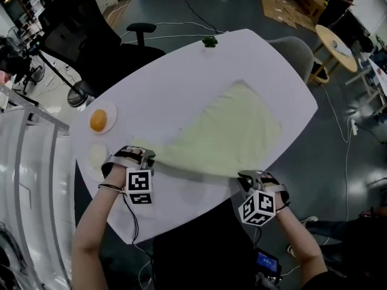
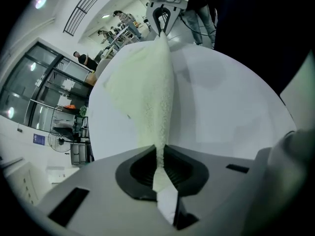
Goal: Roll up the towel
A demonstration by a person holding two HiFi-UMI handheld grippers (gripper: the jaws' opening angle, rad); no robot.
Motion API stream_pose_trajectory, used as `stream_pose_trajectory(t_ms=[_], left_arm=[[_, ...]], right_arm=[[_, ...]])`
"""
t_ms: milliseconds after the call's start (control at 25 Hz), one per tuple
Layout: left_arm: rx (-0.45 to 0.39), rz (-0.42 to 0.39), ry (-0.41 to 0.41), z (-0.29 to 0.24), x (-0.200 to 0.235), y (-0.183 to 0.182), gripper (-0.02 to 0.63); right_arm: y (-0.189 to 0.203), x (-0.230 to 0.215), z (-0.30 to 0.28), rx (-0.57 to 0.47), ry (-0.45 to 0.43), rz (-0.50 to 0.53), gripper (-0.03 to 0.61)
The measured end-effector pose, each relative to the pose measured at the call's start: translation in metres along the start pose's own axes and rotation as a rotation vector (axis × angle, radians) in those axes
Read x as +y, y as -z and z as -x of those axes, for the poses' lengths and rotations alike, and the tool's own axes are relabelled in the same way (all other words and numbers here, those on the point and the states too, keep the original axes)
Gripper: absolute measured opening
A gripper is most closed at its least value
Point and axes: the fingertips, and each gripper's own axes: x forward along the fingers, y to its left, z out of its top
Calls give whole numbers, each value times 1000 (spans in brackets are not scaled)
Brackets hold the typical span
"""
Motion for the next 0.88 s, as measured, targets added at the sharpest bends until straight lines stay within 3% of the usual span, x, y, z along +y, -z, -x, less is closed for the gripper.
stream_pose_trajectory(t_ms=[240, 560, 880], left_arm=[[-10, -37, 8, 17, -28, 1, 41], [-26, -68, 98, 15, -74, 4, 41], [-11, 15, 175, 16, -41, 5, 41]], right_arm=[[-4, 19, 9, 18, 8, 2, 37], [-1, 70, 4, 39, -82, -67, 37], [-5, 42, 9, -26, -215, -274, 40]])
